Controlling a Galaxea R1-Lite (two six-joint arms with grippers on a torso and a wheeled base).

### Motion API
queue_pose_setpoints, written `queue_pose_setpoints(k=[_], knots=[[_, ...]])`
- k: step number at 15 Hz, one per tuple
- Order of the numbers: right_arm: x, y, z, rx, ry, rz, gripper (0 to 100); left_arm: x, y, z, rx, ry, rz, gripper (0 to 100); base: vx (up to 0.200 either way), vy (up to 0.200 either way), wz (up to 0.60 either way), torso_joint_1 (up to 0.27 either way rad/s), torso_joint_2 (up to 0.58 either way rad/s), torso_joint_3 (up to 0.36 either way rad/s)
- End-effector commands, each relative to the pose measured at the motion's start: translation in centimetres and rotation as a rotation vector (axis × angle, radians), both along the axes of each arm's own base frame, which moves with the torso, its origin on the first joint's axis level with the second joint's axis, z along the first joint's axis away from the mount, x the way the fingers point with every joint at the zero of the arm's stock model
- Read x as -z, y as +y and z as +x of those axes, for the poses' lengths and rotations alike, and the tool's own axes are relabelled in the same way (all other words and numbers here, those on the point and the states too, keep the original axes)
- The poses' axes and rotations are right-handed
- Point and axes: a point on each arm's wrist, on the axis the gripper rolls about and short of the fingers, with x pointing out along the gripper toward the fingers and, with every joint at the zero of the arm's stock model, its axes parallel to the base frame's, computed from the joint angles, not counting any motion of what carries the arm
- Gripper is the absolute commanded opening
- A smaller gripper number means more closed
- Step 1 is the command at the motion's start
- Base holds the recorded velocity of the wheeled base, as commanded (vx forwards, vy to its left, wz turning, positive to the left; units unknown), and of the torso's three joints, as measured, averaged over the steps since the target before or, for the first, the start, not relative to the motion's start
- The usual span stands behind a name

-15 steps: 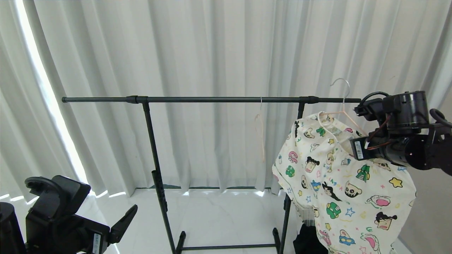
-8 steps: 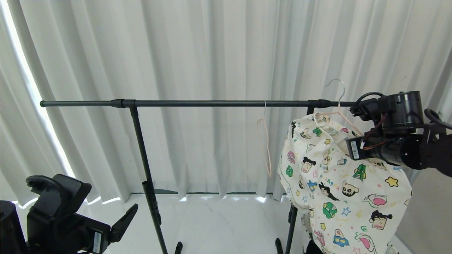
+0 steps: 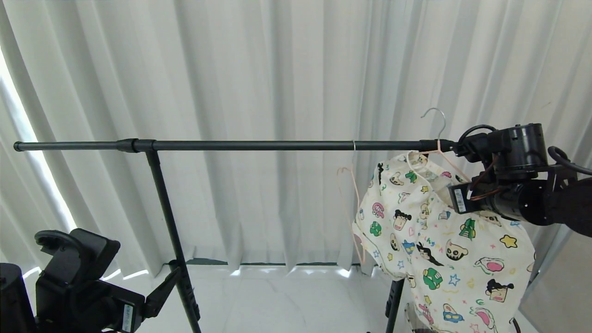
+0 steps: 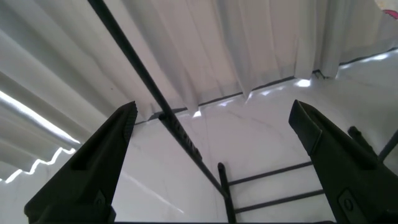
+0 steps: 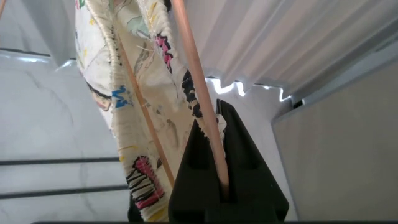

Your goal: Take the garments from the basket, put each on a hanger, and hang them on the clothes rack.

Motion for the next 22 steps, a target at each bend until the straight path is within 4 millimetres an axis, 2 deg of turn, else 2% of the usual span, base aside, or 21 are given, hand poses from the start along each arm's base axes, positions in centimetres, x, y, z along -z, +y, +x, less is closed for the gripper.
queue_pose_setpoints(k=[1,7,16,22], knots=[[0.4,-0.1,-0.1,0.000,0.012,-0.005,0,0.0,0.0,0.0,0.000,0.000,0.000,100,0.000,0.000,0.00,0.000,0.00,0.000],[2.1,-0.1,0.6,0.007,0.067,-0.024,0,-0.4,-0.1,0.3,0.005,-0.015,0.004,100,0.000,0.000,0.00,0.000,0.00,0.000],[5.6,0.7,5.9,0.042,0.133,-0.051,0,-1.2,-0.3,0.7,0.009,-0.046,0.002,100,0.000,0.000,0.00,0.000,0.00,0.000],[6.3,0.6,6.0,0.045,0.152,-0.057,0,-0.9,-0.4,0.8,0.012,-0.030,0.007,100,0.000,0.000,0.00,0.000,0.00,0.000]])
